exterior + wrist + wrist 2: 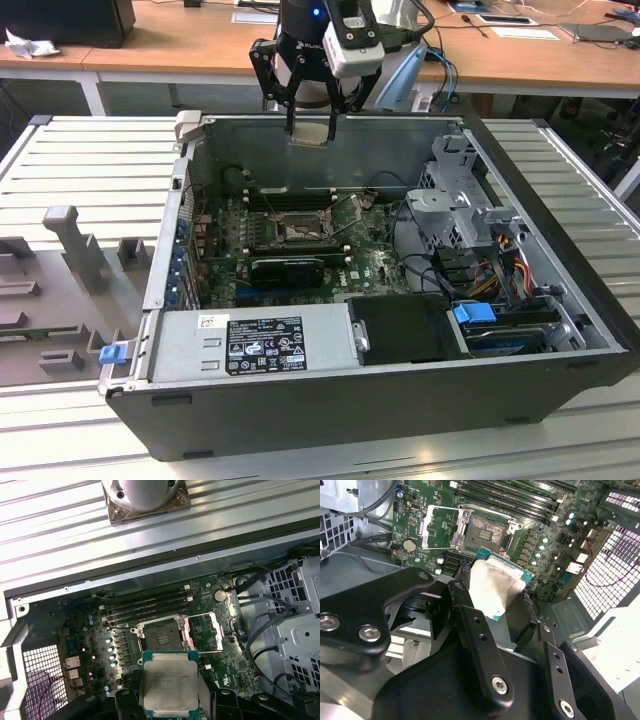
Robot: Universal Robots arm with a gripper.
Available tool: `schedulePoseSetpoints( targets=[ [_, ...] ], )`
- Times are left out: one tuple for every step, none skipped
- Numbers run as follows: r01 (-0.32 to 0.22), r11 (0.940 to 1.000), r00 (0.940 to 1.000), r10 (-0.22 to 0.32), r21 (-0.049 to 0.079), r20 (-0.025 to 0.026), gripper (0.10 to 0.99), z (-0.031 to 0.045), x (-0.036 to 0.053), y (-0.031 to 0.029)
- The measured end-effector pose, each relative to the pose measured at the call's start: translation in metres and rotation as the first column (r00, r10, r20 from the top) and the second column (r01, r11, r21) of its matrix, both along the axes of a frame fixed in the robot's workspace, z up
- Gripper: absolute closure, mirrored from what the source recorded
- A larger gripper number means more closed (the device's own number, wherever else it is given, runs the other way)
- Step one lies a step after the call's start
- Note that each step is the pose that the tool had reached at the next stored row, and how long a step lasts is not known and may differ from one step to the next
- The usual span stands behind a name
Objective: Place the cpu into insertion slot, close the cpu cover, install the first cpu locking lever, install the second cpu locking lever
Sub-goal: 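Place the cpu into insertion slot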
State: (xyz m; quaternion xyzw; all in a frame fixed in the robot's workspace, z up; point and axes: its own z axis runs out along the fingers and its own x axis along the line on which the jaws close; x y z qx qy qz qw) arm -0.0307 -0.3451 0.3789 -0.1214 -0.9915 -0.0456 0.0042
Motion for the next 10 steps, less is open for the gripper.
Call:
schedulePoseSetpoints(
  targets=[
    [0.002,1.0,1.0,-0.002,0.0,-0.0001,0.557,0.0,0.0,0.0],
    [0.004,1.0,1.0,-0.004,0.0,0.0,0.557,0.0,0.0,0.0],
    [0.007,1.0,1.0,-0.007,0.0,-0.0001,0.557,0.0,0.0,0.0],
    [0.01,1.0,1.0,-0.01,0.0,-0.0001,0.557,-0.0001,0.0,0.0],
    [0.015,0.9999,0.9999,-0.015,0.0,0.0,0.557,-0.0001,0.0,0.0],
    [0.018,0.9998,0.9998,-0.018,0.0,0.0,0.557,-0.0001,0.0,0.0],
    [0.023,0.9997,0.9997,-0.023,0.0,0.0,0.557,-0.0001,0.0,0.0],
    [0.028,0.9996,0.9996,-0.028,0.0,0.0,0.557,-0.0001,0.0,0.0],
    [0.034,0.9994,0.9994,-0.034,0.0,0.0001,0.557,-0.0001,0.0,0.0],
    [0.036,0.9994,0.9994,-0.036,0.0,0.0,0.557,-0.0001,0.0,0.0]
  ],
)
